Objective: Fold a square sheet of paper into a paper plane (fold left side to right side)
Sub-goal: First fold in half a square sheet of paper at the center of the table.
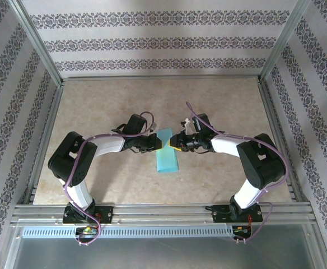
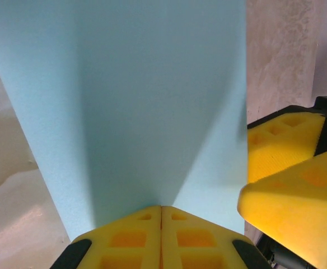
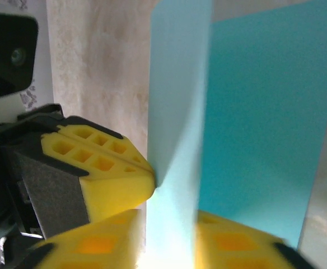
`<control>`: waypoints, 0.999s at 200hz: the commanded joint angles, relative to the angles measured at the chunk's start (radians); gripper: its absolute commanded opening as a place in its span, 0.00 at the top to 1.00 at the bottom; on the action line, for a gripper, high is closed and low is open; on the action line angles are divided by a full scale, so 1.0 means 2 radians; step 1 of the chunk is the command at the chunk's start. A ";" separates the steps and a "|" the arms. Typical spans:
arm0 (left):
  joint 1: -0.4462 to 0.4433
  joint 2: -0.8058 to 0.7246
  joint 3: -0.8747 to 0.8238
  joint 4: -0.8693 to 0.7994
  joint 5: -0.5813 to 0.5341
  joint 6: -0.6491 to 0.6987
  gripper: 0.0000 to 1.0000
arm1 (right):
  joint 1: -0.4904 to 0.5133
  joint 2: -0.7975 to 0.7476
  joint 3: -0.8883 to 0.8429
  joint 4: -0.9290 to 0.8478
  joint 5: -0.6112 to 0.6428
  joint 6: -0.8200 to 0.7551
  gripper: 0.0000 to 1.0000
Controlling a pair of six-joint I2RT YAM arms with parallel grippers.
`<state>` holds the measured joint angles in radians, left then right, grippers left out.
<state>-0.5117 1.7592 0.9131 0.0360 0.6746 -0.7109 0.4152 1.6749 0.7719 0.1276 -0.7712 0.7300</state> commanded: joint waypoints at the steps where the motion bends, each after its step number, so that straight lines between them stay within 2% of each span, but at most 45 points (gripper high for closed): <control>1: -0.008 -0.008 0.006 -0.014 -0.011 0.006 0.88 | 0.005 0.008 -0.001 -0.013 0.011 -0.016 0.85; 25: -0.008 -0.032 -0.008 -0.015 -0.022 -0.001 0.79 | 0.015 0.017 0.014 -0.046 0.040 -0.036 1.00; 64: -0.008 -0.093 -0.028 -0.062 -0.071 0.005 0.61 | 0.026 0.025 0.023 -0.067 0.084 -0.048 1.00; 88: -0.008 -0.109 -0.029 -0.103 -0.090 0.016 0.54 | 0.029 0.025 0.026 -0.080 0.107 -0.057 1.00; 151: -0.022 -0.072 -0.029 -0.083 -0.088 -0.002 0.44 | 0.032 0.022 0.030 -0.088 0.132 -0.068 1.00; 200: -0.032 -0.037 -0.012 -0.071 -0.091 -0.012 0.42 | 0.034 0.026 0.037 -0.093 0.133 -0.076 1.00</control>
<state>-0.5564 1.6547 0.8661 -0.1219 0.5102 -0.7166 0.4694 1.7176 0.8200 -0.0418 -0.5209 0.6052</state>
